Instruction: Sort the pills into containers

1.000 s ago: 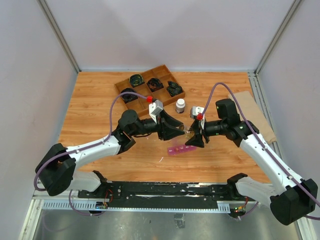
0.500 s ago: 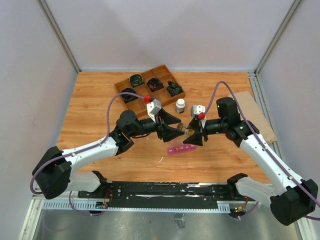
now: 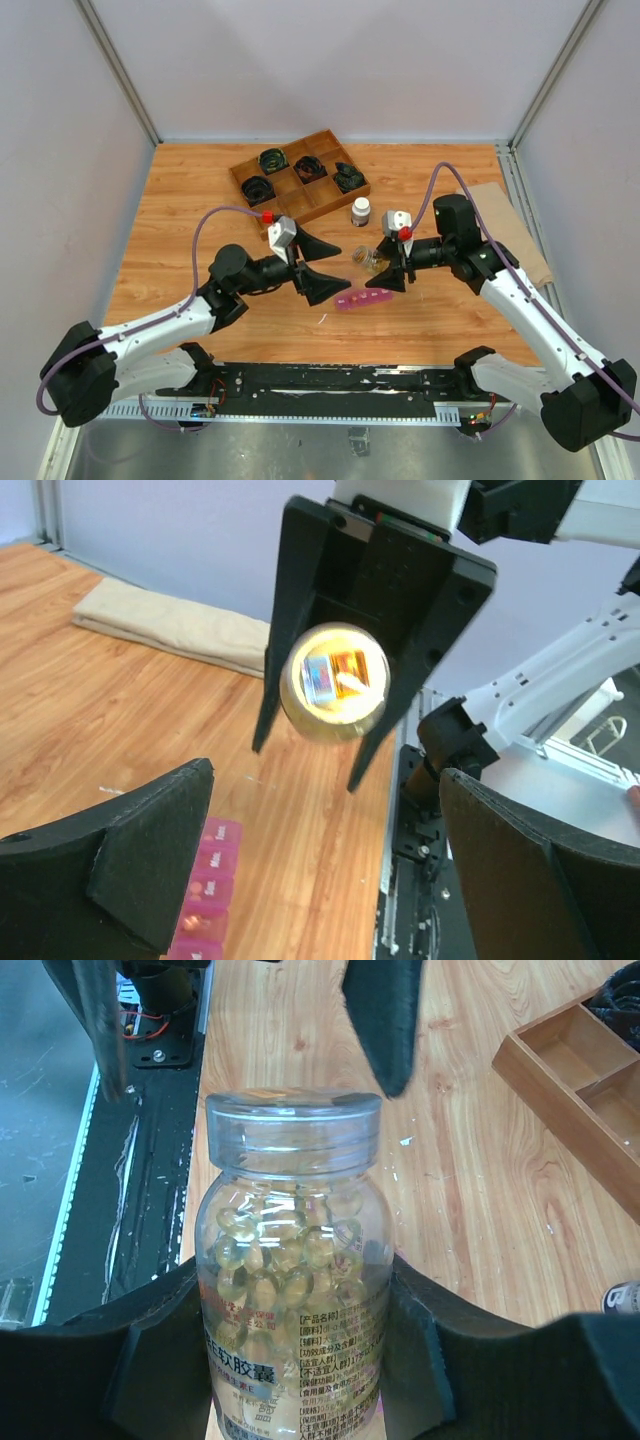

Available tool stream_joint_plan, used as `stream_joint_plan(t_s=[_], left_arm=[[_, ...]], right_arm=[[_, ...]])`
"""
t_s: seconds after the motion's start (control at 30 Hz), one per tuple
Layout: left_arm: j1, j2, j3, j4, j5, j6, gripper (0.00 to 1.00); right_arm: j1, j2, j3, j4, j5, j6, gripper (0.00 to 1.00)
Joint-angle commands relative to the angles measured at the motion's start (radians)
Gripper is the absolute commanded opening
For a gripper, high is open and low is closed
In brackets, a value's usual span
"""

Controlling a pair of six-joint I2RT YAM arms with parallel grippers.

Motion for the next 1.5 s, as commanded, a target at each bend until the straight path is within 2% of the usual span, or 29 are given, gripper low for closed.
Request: stream_joint_plan(t_s=[0.0, 0.07, 0.17, 0.27, 0.33, 0.6, 0.83, 1.2, 1.47], left_arm=[[-0.001, -0.119, -0.149, 0.219, -0.057, -0.121, 0.99], [-0.001, -0.181, -0.223, 0.296, -0.141, -0.246, 0.99], [-0.001, -0.208, -0.227, 0.264, -0.239, -0.413, 0.98], [-0.001, -0.192, -0.216, 0.253, -0.317, -0.565, 0.89], [-0.009, -0.166, -0.184, 0.211, -0.343, -0.611, 0.84], [-0.131, -0.064, 0.060, -0.177, -0.634, -0.498, 0.84], [-0.210, 0.018, 0.197, -0.333, -0.775, -0.418, 0.84], [-0.278, 0.068, 0.269, -0.346, -0.781, -0.359, 0.80], [-0.284, 0.092, 0.293, -0.371, -0.758, -0.352, 0.66]], right_arm=[[-0.002, -0.036, 0.023, -0.014, 0.020, -0.068, 0.01], [-0.002, -0.055, 0.014, -0.017, 0.063, -0.104, 0.01], [-0.002, -0.076, -0.009, 0.000, 0.143, -0.154, 0.02], [-0.001, -0.081, -0.015, 0.005, 0.179, -0.170, 0.02], [0.000, -0.079, -0.018, 0.008, 0.186, -0.172, 0.02], [0.001, -0.070, -0.021, 0.011, 0.195, -0.175, 0.01], [0.008, -0.061, -0.021, 0.009, 0.204, -0.177, 0.01], [0.011, -0.058, -0.019, 0.008, 0.207, -0.176, 0.01], [0.013, -0.058, -0.018, 0.005, 0.207, -0.173, 0.01]])
